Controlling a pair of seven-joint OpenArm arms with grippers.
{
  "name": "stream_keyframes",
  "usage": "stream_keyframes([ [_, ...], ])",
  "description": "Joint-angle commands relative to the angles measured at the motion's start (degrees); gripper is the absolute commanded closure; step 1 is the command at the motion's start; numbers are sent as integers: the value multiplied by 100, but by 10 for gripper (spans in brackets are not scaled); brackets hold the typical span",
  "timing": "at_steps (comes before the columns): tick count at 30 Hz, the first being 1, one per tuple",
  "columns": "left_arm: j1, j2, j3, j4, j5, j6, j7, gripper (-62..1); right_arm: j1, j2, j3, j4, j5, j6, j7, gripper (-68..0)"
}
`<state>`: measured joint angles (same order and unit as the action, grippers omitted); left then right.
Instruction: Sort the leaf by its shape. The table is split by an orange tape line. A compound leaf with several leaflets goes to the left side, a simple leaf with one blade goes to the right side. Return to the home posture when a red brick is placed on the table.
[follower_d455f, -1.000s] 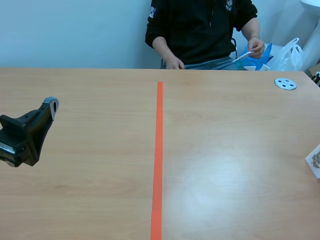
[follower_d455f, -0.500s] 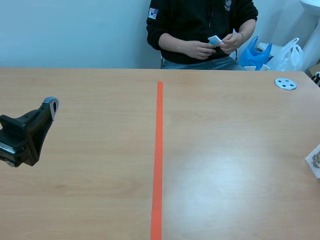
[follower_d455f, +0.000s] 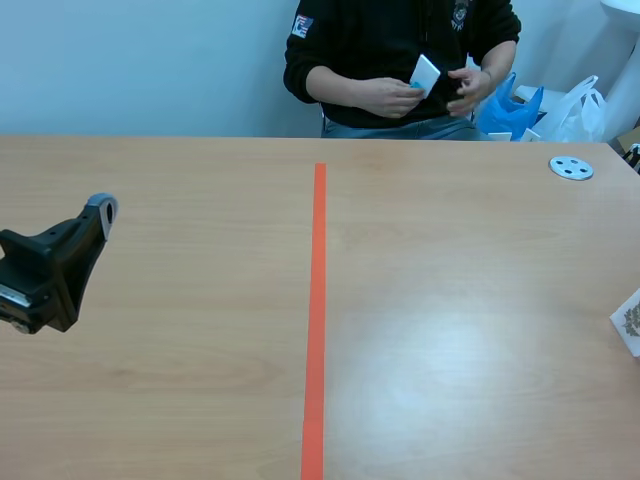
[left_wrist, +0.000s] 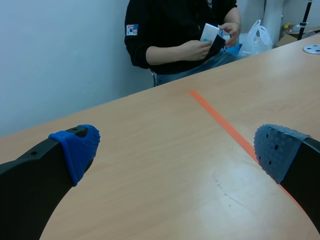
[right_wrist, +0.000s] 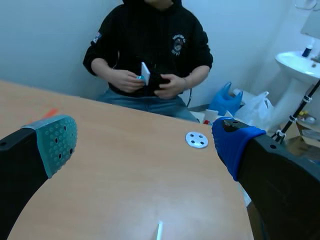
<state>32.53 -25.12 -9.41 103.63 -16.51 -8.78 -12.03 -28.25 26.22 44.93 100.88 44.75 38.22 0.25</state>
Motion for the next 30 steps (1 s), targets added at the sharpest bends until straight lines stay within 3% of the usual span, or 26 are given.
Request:
stream_keyframes([
  [1,13,-50,-37,96,-39,7,-83,-623,63,74,37,22,-4,-4,15,-552],
  [12,13,-50,-37,96,-39,9,-103,-623,79,74,17,22,-297,-317,7,-552],
  [21,13,-48,-37,101,-46,66,-107,-623,79,76,-350,22,-776,-463,13,-552],
  [26,13,-48,-219,105,-367,72,-107,-623,79,79,-535,33,-1119,-726,33,-552],
  [30,13,-48,-354,105,-389,72,-105,-623,79,81,-564,35,-1185,-833,57,-552],
])
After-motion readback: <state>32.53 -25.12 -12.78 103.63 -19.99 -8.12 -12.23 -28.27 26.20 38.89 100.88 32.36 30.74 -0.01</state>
